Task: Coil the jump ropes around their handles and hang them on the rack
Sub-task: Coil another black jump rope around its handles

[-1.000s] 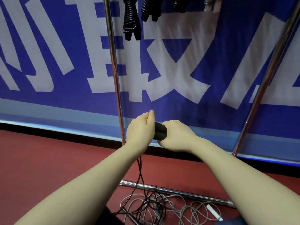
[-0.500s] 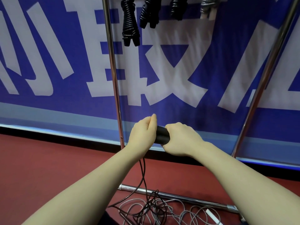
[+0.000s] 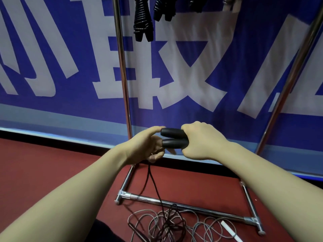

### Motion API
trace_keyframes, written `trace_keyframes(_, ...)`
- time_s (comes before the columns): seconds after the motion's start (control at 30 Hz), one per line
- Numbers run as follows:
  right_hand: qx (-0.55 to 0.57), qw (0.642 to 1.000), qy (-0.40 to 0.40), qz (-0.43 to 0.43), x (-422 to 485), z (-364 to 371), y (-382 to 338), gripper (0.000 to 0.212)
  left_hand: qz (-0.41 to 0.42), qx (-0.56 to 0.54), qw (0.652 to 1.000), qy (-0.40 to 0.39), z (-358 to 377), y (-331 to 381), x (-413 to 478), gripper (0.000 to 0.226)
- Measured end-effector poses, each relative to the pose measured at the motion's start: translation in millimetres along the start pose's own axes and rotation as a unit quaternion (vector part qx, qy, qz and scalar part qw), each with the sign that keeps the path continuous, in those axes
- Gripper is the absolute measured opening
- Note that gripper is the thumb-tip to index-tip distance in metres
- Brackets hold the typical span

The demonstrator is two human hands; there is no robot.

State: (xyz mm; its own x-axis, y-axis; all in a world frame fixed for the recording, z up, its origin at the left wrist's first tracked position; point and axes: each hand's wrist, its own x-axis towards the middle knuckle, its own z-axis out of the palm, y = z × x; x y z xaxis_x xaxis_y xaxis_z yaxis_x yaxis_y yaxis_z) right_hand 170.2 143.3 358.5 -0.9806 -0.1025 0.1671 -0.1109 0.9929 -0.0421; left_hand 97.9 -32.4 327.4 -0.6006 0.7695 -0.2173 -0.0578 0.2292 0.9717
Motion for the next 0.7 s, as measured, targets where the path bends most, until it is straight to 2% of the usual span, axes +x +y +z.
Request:
trace_keyframes(0.1, -0.006, 1.000, -0.005, -0.003, 4, 8, 5, 0.021, 0.040, -0.056, 0.997, 0.047, 3, 4, -4, 0.056)
trace_keyframes(0.13, -0.002, 1.000, -0.005, -0.002, 5, 11, 6, 0.020, 0.051, -0.066, 0.995, 0.057, 1, 4, -5, 0.043)
trace_keyframes(0.17, 0.001, 1.000, -0.006, 0.001, 5, 14, 8, 0.020, 0.058, -0.059, 0.995, 0.059, -1, 3, -6, 0.029)
trace_keyframes(0.2, 0.002, 1.000, -0.008, 0.005, 5, 18, 9, 0.020, 0.061, -0.033, 0.996, 0.053, -2, 2, -7, 0.026)
trace_keyframes(0.3, -0.013, 1.000, -0.021, 0.007, 2, 26, 11, 0.015, 0.044, 0.087, 0.992, 0.078, -2, -5, -9, 0.046)
trace_keyframes(0.37, -0.030, 0.999, -0.026, -0.001, 2, 26, 11, 0.013, 0.048, 0.157, 0.983, 0.087, 2, -5, -9, 0.043)
trace_keyframes(0.5, -0.046, 0.998, -0.037, -0.011, 10, 30, 7, 0.013, 0.019, 0.190, 0.971, 0.141, -7, -11, -7, 0.040)
trace_keyframes(0.6, -0.054, 0.997, -0.060, -0.006, 12, 38, 4, 0.014, -0.003, 0.277, 0.944, 0.179, -8, -16, -2, 0.044)
trace_keyframes(0.7, -0.044, 0.997, -0.066, 0.011, 11, 39, 4, 0.014, -0.022, 0.310, 0.925, 0.218, -4, -13, 4, 0.046)
